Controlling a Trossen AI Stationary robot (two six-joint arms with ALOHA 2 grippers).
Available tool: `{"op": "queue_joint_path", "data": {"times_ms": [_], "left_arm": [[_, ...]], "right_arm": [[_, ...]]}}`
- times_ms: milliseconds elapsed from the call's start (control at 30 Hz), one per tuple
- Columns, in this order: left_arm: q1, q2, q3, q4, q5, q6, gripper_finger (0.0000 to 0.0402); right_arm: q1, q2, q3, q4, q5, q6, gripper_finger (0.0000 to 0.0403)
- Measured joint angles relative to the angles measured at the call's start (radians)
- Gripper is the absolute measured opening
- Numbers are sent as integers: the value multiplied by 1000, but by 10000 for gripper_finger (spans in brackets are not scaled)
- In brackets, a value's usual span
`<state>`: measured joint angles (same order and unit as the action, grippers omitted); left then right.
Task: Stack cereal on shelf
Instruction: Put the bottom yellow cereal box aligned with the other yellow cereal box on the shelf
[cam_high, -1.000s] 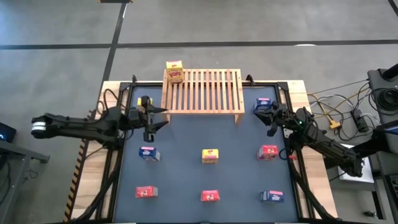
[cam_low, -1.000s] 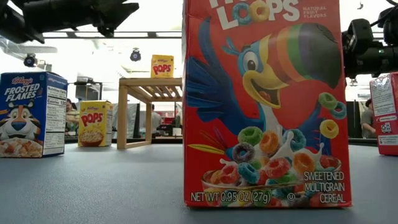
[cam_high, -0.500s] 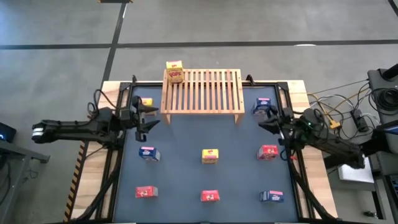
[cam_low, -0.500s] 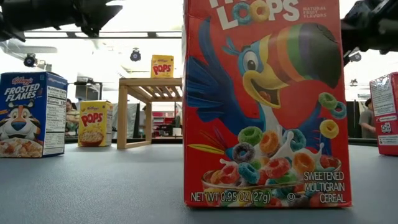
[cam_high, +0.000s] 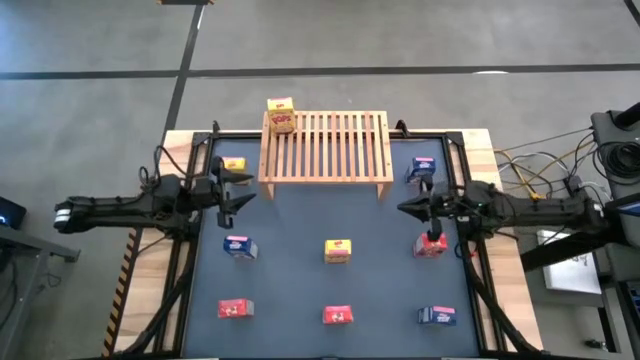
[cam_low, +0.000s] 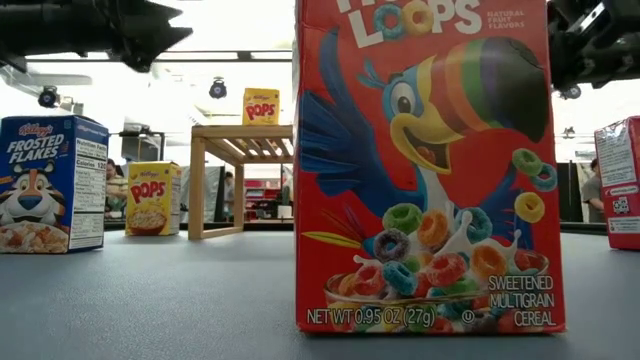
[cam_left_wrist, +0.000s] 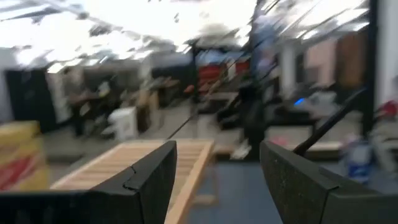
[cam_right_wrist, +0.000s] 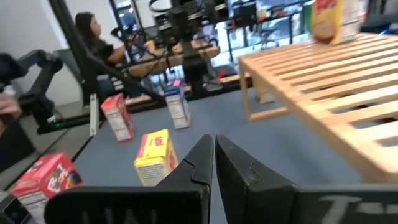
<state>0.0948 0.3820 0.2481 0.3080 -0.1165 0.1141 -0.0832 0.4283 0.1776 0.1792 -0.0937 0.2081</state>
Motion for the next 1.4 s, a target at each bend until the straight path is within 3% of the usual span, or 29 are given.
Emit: {"op": "queue_joint_path", "data": {"times_ms": [100, 333, 567, 833, 1000, 1200, 1400], "left_arm": [[0, -50, 0, -56, -79, -32, 215], [0, -146, 0, -53, -84, -75, 215], [0, -189, 0, -57, -83, -78, 215], [0, -206, 0, -87, -83, -80, 215], [0, -207, 0, -101, -83, -90, 215], [0, -202, 0, -103, -84, -95, 215], [0, -201, 0, -106, -83, -114, 215]], "right_arm": [[26, 112, 1, 97, -1, 0, 9], [54, 358, 46, 176, 0, 64, 9], [122, 613, 165, 184, -12, -92, 25], [225, 832, 294, 197, 163, -142, 96], [248, 857, 309, 202, 183, -130, 132], [248, 790, 288, 208, 183, -122, 157], [278, 741, 172, 459, 181, -176, 160]]}}
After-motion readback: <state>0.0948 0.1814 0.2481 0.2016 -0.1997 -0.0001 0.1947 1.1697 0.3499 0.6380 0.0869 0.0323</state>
